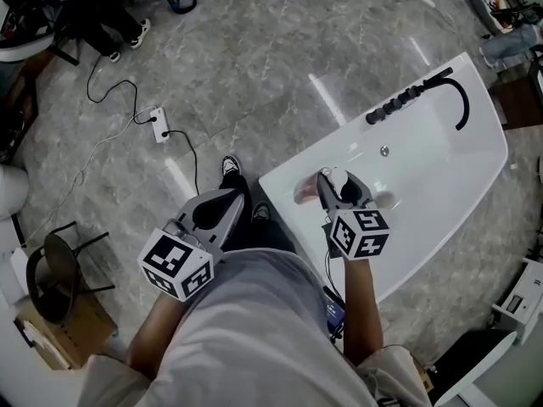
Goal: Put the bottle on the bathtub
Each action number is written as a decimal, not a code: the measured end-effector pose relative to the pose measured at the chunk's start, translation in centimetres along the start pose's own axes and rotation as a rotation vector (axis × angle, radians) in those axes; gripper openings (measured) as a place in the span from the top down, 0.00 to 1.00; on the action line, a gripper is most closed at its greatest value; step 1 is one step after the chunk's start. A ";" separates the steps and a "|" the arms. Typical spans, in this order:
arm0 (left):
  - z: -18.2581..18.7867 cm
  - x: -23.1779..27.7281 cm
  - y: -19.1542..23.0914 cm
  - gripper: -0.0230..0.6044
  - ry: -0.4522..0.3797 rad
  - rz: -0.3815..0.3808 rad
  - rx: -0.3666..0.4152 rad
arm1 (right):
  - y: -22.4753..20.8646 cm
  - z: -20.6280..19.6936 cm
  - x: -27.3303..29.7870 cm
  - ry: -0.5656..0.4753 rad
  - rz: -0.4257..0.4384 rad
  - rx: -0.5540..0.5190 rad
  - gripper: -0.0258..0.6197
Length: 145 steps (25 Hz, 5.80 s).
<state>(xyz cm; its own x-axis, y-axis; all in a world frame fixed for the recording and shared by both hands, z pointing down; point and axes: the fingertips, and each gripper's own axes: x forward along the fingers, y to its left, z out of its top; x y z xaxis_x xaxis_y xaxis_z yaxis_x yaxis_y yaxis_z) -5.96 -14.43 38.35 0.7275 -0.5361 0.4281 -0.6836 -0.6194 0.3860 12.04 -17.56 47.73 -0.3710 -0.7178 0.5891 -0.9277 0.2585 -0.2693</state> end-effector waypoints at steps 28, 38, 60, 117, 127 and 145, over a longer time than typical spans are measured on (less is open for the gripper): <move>0.2 1.0 4.3 0.95 0.049 0.036 -0.040 | -6.6 -1.3 7.2 0.098 -0.117 0.027 0.72; 0.5 1.3 4.9 0.95 0.061 0.037 -0.037 | -8.5 -1.4 8.9 0.075 -0.173 0.058 0.72; -0.5 0.9 4.8 0.95 0.071 0.009 -0.042 | -6.6 -3.9 10.3 0.049 -0.204 0.080 0.68; -1.4 2.0 -2.8 0.95 0.010 -0.082 -0.026 | -1.5 -1.1 -5.3 -0.090 -0.002 0.073 0.87; 0.1 2.0 -3.6 0.95 -0.039 -0.087 -0.012 | 0.0 0.4 -8.9 -0.144 0.002 0.032 0.91; 1.1 1.3 -4.3 0.95 -0.061 -0.118 0.031 | 3.6 1.9 -11.4 -0.189 -0.031 -0.066 0.94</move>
<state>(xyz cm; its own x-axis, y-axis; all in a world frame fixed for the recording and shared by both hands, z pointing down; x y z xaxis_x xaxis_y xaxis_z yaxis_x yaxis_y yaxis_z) -2.02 -13.04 36.34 0.8055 -0.4919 0.3306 -0.5918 -0.6970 0.4049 13.01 -9.69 38.57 -0.3332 -0.8332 0.4413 -0.9417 0.2714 -0.1988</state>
